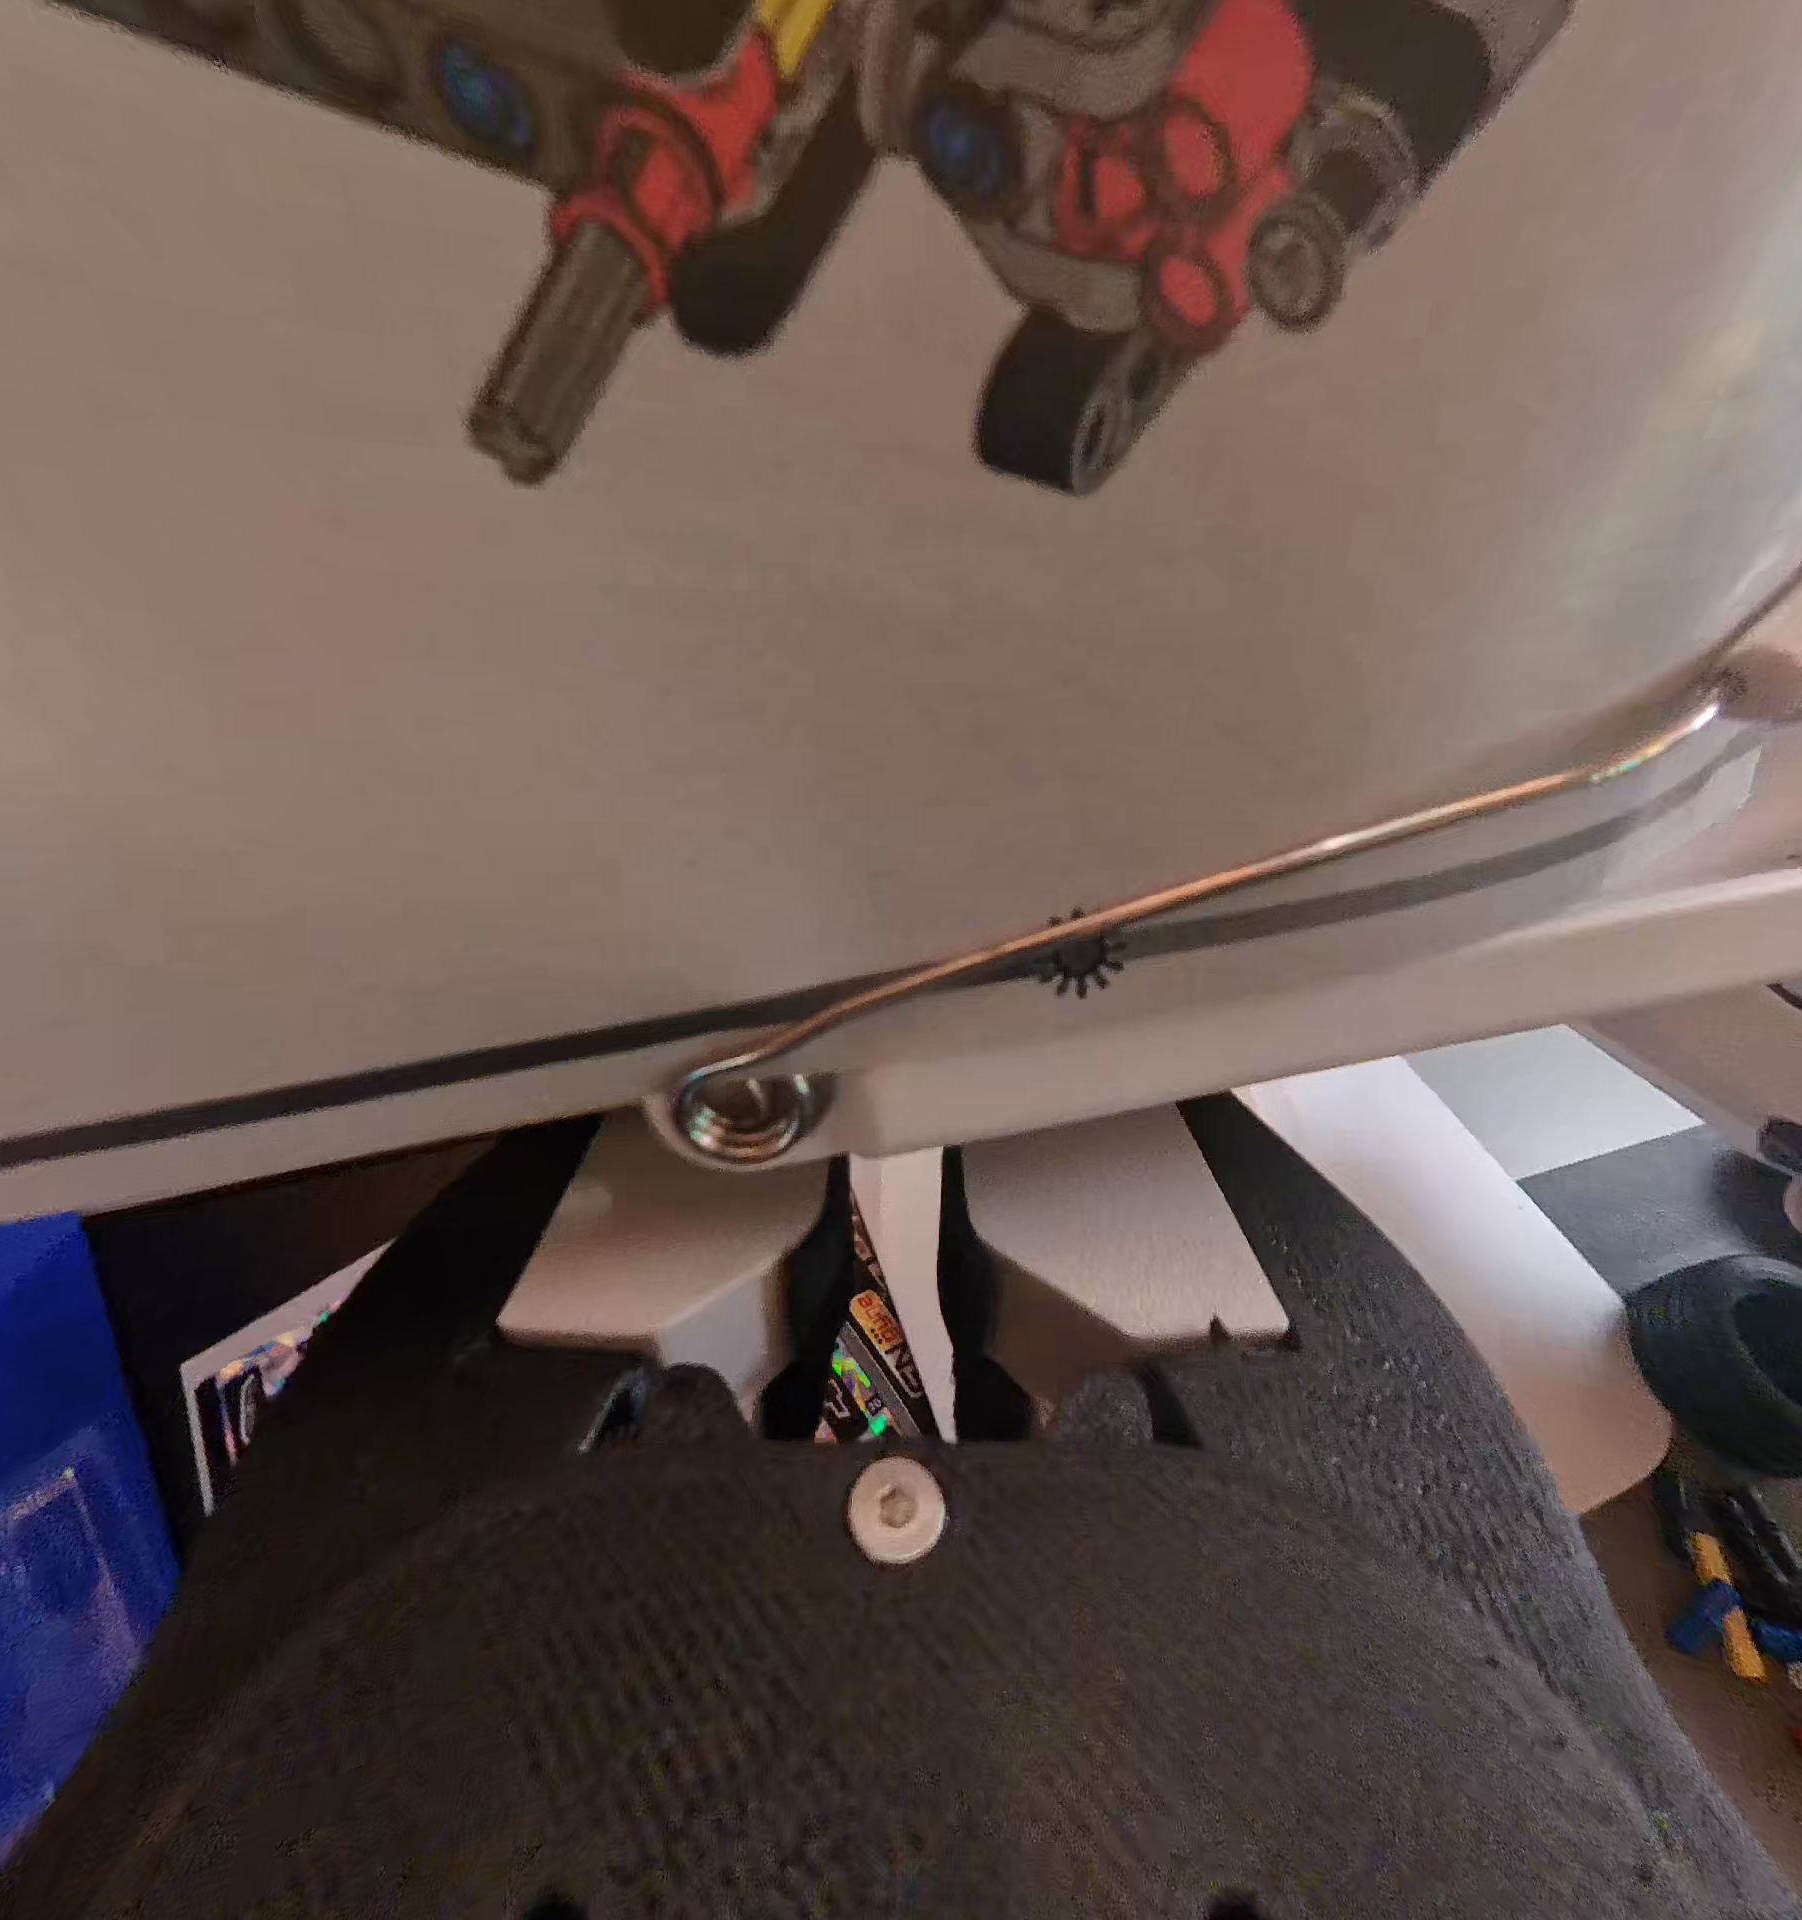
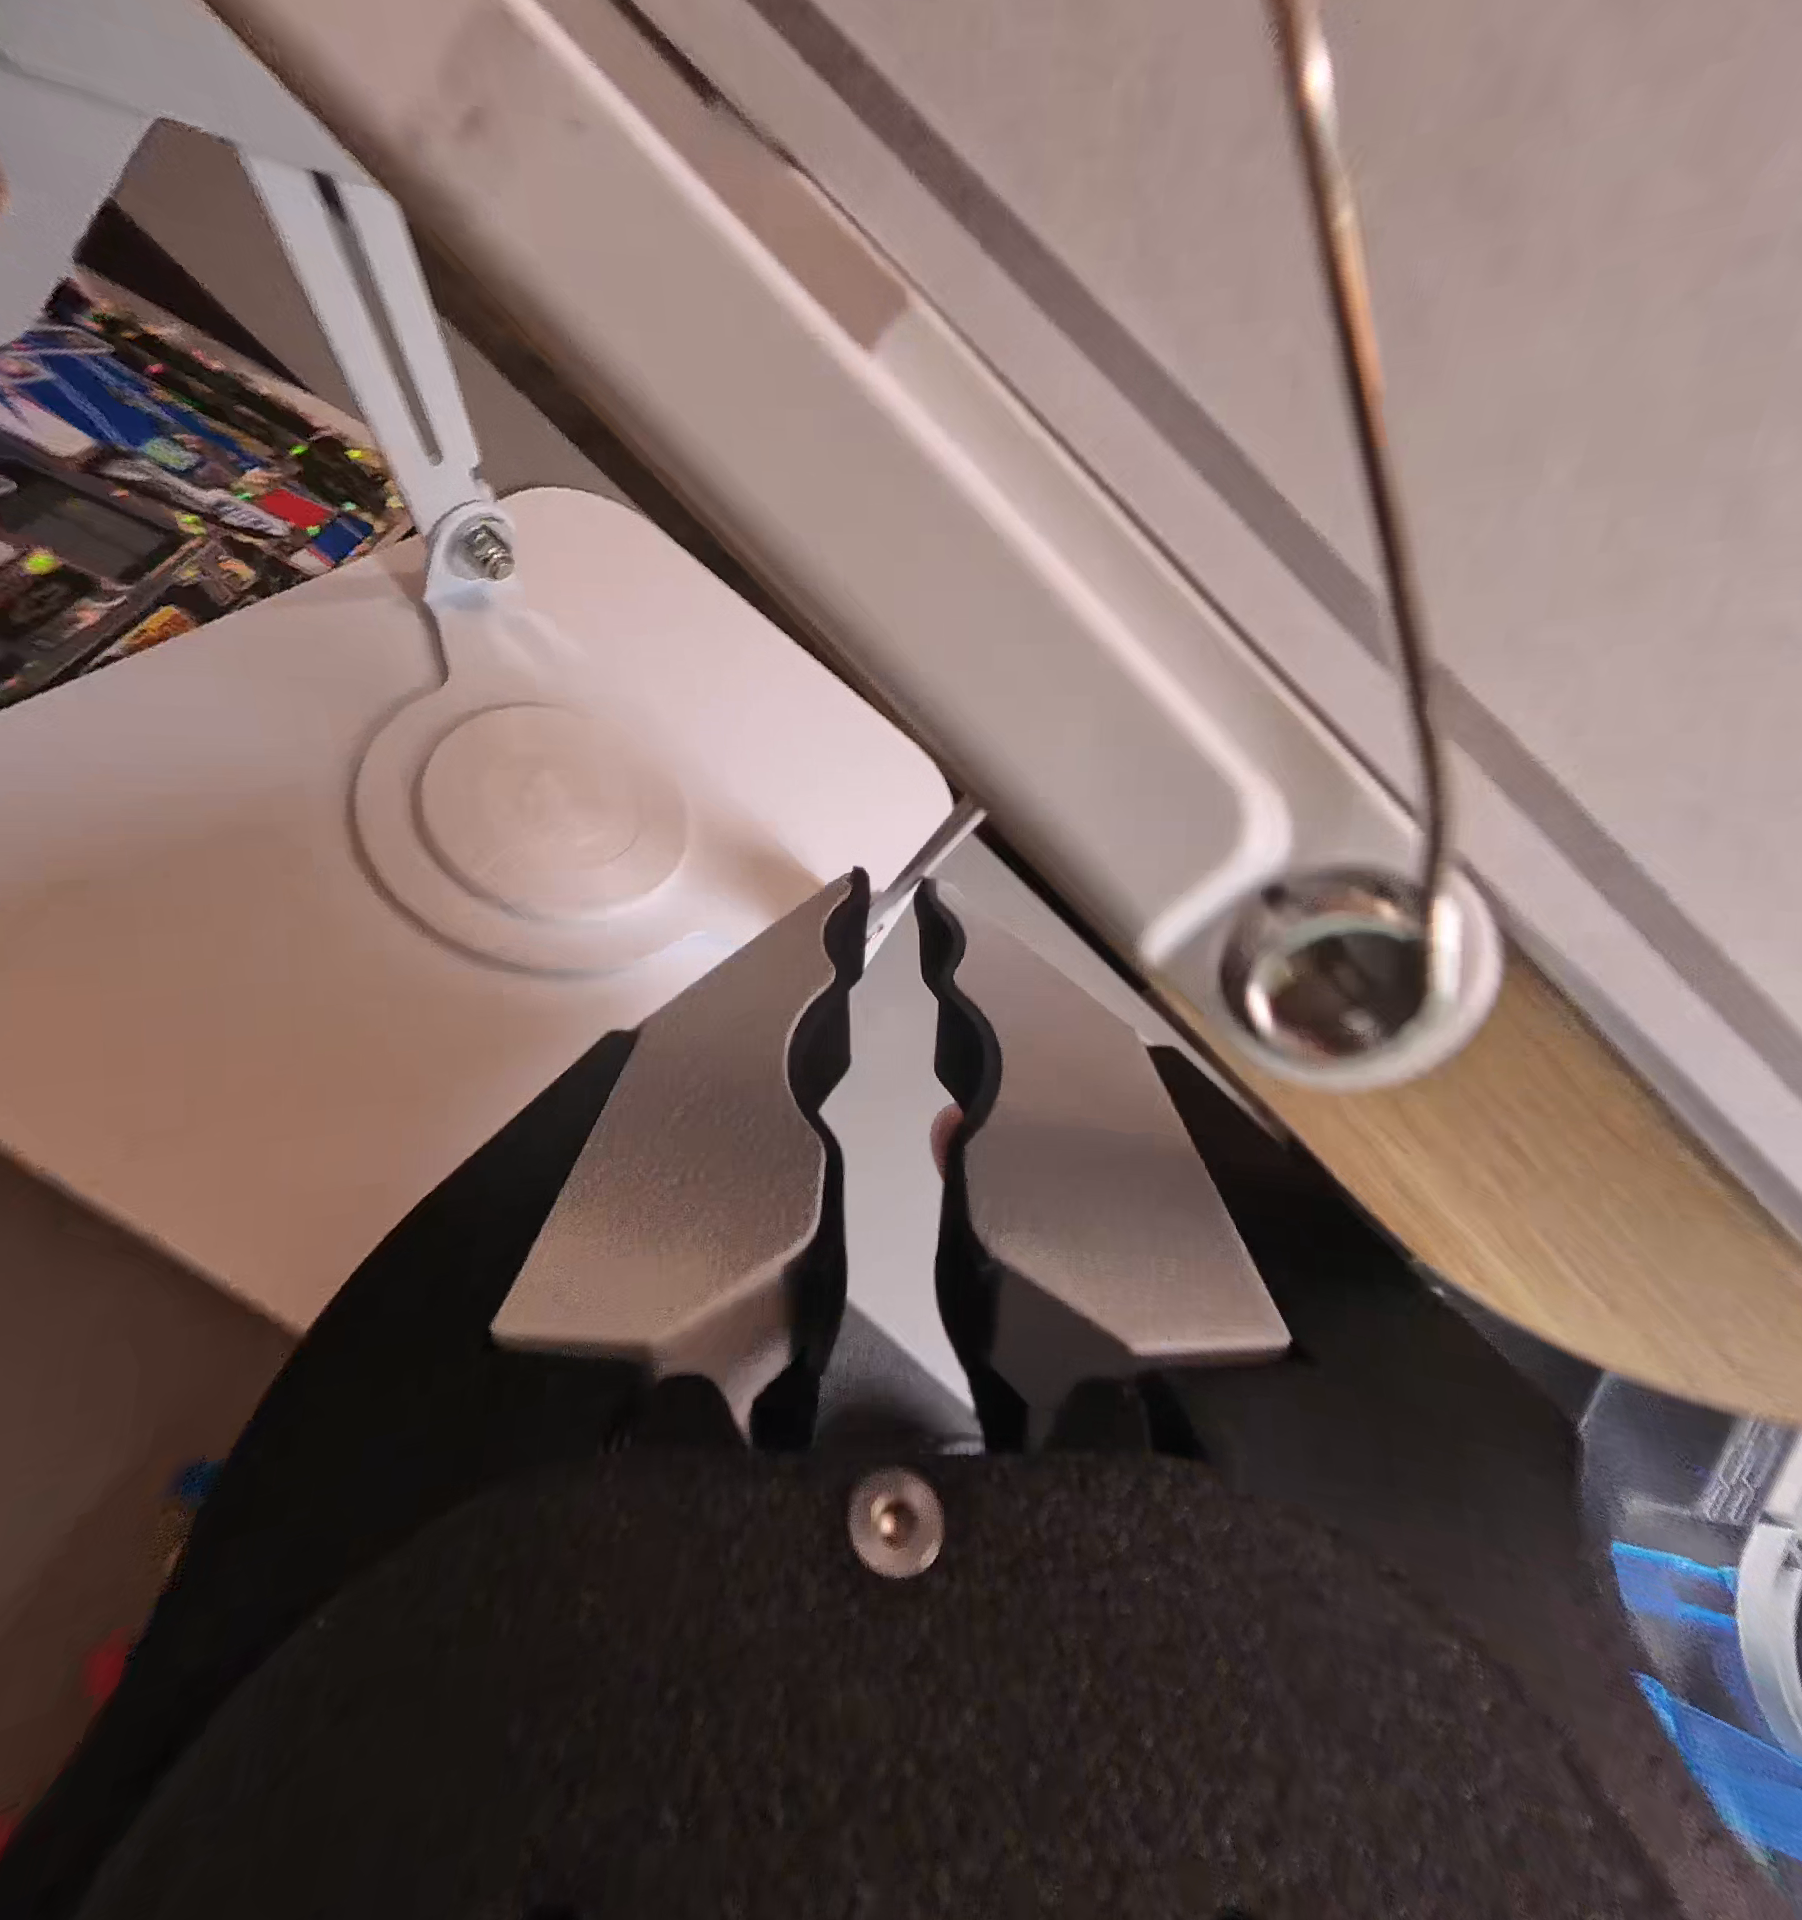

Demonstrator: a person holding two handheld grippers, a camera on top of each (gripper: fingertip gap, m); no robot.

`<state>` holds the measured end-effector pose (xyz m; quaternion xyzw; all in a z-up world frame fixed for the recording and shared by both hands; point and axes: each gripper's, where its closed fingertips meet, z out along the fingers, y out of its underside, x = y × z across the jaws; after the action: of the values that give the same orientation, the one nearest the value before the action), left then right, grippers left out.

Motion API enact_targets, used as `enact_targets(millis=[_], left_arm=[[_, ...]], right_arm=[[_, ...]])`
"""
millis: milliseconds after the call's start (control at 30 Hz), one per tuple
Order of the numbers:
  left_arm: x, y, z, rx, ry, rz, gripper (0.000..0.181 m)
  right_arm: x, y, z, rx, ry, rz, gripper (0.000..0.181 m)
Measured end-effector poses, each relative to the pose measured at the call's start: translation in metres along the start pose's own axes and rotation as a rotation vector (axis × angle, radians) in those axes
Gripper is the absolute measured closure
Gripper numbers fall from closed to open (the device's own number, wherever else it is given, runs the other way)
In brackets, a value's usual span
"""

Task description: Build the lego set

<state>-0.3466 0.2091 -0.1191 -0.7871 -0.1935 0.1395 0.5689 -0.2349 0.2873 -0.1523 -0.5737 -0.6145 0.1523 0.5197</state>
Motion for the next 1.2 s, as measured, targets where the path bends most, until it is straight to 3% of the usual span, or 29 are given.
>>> enact_targets(millis=[33, 100, 167, 200, 267, 333, 400, 500, 667, 800, 1033, 1200], left_arm=[[0.001, -0.001, -0.004, 0.001, 0.009, -0.051, 0.176], [0.010, 0.002, -0.015, -0.009, 0.077, -0.188, 0.159], [0.024, 0.007, -0.032, -0.014, 0.165, -0.292, 0.143], [0.031, 0.010, -0.043, -0.007, 0.197, -0.293, 0.143], [0.043, 0.010, -0.070, 0.042, 0.227, -0.190, 0.143], [0.055, 0.002, -0.106, 0.125, 0.262, -0.068, 0.143], [0.067, -0.013, -0.146, 0.216, 0.294, 0.016, 0.145], [0.087, -0.031, -0.198, 0.291, 0.355, 0.066, 0.146], [0.111, -0.034, -0.275, 0.336, 0.427, 0.175, 0.146], [0.103, -0.009, -0.329, 0.328, 0.433, 0.248, 0.149], [0.058, 0.053, -0.372, 0.238, 0.364, 0.257, 0.151], [0.040, 0.077, -0.384, 0.223, 0.331, 0.211, 0.153]], right_arm=[[-0.003, 0.002, -0.012, -0.008, -0.038, 0.012, 0.169], [-0.016, 0.002, -0.055, -0.015, -0.157, 0.042, 0.158], [-0.009, -0.014, -0.127, 0.070, -0.181, 0.023, 0.157], [0.009, -0.028, -0.171, 0.150, -0.126, -0.019, 0.158], [0.071, -0.054, -0.264, 0.278, 0.094, -0.136, 0.159], [0.150, -0.062, -0.346, 0.288, 0.341, -0.231, 0.155], [0.218, -0.052, -0.393, 0.191, 0.486, -0.337, 0.141], [0.275, -0.028, -0.394, -0.032, 0.531, -0.515, 0.129], [0.287, -0.015, -0.356, -0.271, 0.445, -0.752, 0.130], [0.280, -0.007, -0.344, -0.340, 0.381, -0.793, 0.135], [0.282, -0.011, -0.341, -0.335, 0.441, -0.842, 0.143], [0.284, -0.013, -0.338, -0.373, 0.441, -0.838, 0.150]])
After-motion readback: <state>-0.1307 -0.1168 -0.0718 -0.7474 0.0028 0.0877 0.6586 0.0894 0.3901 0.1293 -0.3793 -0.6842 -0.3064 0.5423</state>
